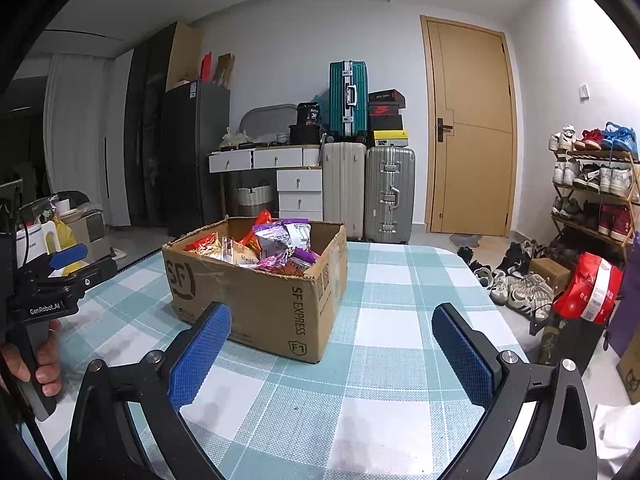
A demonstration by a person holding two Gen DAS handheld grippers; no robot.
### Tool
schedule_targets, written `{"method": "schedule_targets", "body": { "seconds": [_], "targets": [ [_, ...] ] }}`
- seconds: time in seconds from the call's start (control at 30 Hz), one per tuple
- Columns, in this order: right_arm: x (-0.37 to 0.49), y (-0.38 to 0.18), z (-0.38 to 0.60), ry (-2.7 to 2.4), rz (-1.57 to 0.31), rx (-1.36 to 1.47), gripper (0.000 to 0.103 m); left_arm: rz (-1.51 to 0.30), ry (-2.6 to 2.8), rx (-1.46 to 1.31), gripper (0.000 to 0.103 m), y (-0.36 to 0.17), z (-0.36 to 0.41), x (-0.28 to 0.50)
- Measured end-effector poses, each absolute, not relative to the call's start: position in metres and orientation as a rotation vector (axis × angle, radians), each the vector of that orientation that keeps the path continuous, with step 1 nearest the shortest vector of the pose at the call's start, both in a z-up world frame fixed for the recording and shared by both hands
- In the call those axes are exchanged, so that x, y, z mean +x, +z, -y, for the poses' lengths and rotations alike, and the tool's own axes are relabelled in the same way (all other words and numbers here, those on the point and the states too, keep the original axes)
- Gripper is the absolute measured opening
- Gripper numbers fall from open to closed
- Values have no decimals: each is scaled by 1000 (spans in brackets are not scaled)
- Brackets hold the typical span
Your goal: Organize snacks
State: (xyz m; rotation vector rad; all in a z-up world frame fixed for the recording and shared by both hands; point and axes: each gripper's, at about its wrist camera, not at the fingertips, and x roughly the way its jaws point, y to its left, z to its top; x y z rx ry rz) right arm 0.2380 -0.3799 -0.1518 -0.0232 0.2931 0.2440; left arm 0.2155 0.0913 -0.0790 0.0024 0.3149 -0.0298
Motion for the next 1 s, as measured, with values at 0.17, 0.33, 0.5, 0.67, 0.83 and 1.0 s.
{"method": "schedule_targets", "body": {
  "seconds": [0.17, 0.33, 0.5, 0.67, 0.83, 1.0],
  "targets": [
    [235, -152, 380, 244, -293, -23, 102, -314, -22, 2, 102, -79, -93, 216],
    [235, -152, 380, 244, -293, -23, 102, -314, -21, 1, 102, -78, -94, 211],
    [238, -152, 380, 244, -293, -23, 103, -313, -21, 1, 102, -78, -94, 212],
    [237, -153, 380, 245, -293, -23, 103, -313, -22, 1, 102, -78, -94, 212],
    [238, -153, 380, 244, -293, -22, 103, -313, -22, 1, 102, -78, -93, 211],
    [237, -153, 380, 243, -292, -24, 103, -314, -22, 1, 102, -78, -94, 212]
  ]
}}
